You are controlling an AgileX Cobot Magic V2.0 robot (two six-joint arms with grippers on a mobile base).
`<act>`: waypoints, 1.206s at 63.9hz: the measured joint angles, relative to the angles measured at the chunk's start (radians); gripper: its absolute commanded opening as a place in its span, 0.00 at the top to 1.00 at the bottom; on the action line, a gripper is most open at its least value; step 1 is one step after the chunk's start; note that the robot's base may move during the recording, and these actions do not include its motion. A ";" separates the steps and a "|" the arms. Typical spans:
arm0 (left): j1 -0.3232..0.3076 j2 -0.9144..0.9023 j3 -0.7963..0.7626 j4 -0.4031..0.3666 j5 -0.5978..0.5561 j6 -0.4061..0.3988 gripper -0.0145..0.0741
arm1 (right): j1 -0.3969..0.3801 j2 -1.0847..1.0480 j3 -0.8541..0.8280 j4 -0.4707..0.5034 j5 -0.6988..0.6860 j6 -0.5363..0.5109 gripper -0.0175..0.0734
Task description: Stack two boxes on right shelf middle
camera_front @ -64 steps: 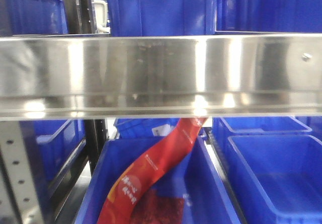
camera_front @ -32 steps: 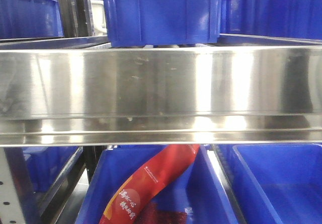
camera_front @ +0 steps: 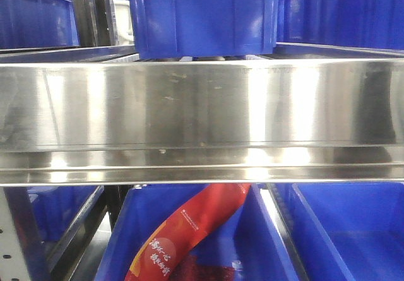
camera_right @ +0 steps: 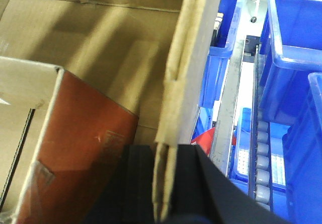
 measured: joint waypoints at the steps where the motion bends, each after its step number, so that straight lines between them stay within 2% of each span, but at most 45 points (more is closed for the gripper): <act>1: 0.000 0.000 0.000 0.000 0.000 0.000 0.96 | 0.000 0.000 0.000 0.000 0.000 0.000 0.97; 65: 0.000 0.000 0.000 0.000 -0.002 0.000 0.96 | 0.000 0.000 0.000 0.008 -0.015 0.000 0.97; 77: 0.000 0.023 0.029 0.000 -0.002 0.000 0.96 | 0.000 0.025 0.010 0.010 0.026 0.000 0.97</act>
